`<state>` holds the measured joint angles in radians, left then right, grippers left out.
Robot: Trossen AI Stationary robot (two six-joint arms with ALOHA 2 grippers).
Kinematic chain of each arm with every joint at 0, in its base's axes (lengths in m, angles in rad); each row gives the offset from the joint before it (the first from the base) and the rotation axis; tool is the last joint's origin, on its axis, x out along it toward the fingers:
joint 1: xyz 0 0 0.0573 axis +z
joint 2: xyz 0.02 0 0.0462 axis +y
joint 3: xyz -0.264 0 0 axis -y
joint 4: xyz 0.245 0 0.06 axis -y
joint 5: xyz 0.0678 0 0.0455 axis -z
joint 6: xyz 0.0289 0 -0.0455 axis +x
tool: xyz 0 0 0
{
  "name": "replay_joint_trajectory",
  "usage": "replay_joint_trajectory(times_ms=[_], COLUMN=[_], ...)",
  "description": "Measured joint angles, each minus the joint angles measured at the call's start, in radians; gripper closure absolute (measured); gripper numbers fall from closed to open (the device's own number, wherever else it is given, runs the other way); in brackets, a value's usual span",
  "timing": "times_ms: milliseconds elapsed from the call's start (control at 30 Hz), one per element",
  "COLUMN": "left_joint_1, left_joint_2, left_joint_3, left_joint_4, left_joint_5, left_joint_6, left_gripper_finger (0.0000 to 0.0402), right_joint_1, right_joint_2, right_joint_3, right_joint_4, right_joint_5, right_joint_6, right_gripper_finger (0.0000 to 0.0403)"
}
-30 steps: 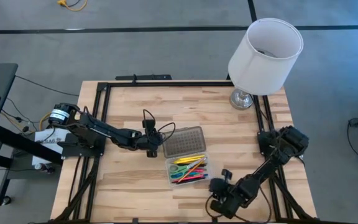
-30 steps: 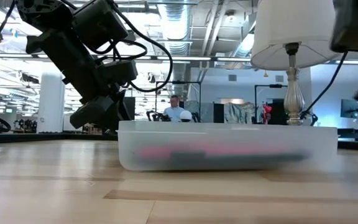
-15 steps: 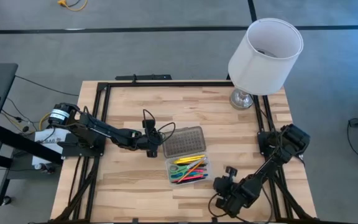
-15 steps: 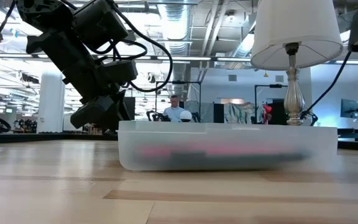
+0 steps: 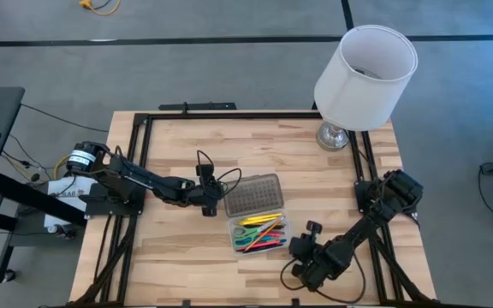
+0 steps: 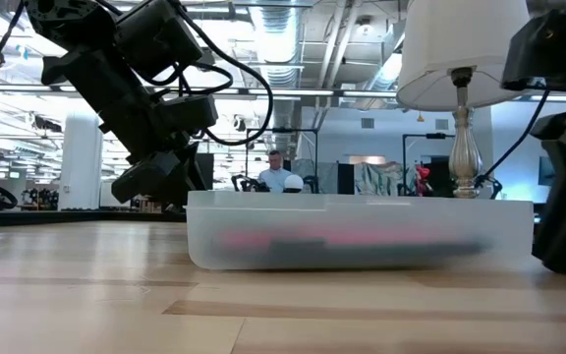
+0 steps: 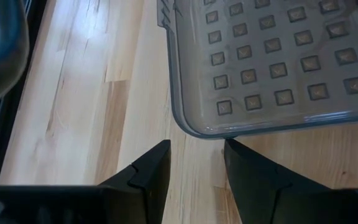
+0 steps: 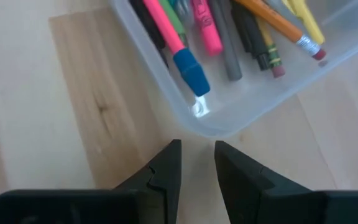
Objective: Pick & place school supplies into a supply box
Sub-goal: Close the gray supply box
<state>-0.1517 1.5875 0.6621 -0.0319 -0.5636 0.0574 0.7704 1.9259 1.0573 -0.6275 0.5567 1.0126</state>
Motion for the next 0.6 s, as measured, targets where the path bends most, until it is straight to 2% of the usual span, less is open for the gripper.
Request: replay_joint_trajectory(times_ms=[600], left_joint_1=[0.017], left_joint_2=[0.000], left_joint_3=[0.000], left_joint_4=[0.047], left_joint_5=[0.029], left_joint_6=[0.023], left_gripper_finger=[0.0256], right_joint_1=[-0.001], right_joint_2=[0.002], right_joint_3=[-0.001], right_joint_4=[0.003], right_joint_5=[0.052], right_joint_6=[-0.001], right_gripper_finger=[0.0310])
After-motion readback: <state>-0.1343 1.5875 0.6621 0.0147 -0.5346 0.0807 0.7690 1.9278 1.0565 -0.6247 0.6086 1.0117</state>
